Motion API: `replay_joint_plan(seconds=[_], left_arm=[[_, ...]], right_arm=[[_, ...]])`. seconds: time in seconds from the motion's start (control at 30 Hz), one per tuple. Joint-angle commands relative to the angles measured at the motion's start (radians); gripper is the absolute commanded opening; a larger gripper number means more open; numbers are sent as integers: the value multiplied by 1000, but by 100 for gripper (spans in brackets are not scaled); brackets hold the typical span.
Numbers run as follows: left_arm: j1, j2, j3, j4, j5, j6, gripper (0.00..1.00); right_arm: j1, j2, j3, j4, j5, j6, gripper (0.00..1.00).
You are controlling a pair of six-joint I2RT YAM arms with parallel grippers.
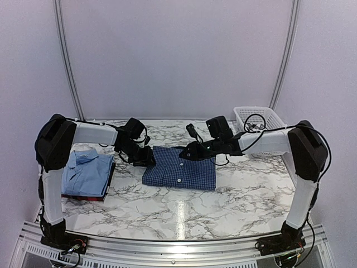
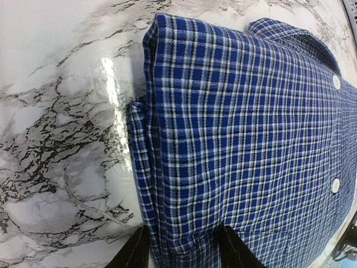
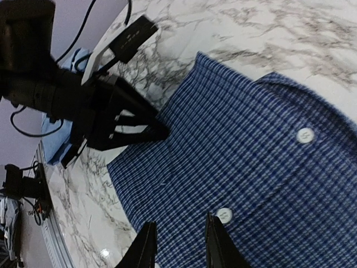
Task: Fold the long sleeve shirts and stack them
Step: Smooth out the square-folded shirt at the center of the board.
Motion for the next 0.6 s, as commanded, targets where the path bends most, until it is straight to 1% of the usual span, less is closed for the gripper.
replay_joint_plan(seconds=[0.0, 0.17, 0.3, 0.43, 0.47, 0.57], left_arm=[[-8, 97, -44, -140, -25, 4, 44], [-29, 123, -31, -160, -50, -6, 42], [-45, 137, -36, -164, -70, -25, 33], [-55, 136, -43, -164, -97, -50, 28], [-57, 136, -43, -163, -103, -55, 25], [-60, 124, -37, -155, -109, -64, 11]], right_arm=[[77, 35, -5, 51, 17, 50, 26], [113, 116, 12, 77, 44, 70, 26], [118, 158, 6, 71, 73, 65, 25], [121, 178, -3, 72, 77, 67, 25], [122, 173, -3, 70, 80, 68, 25], [122, 140, 5, 50, 101, 67, 25]])
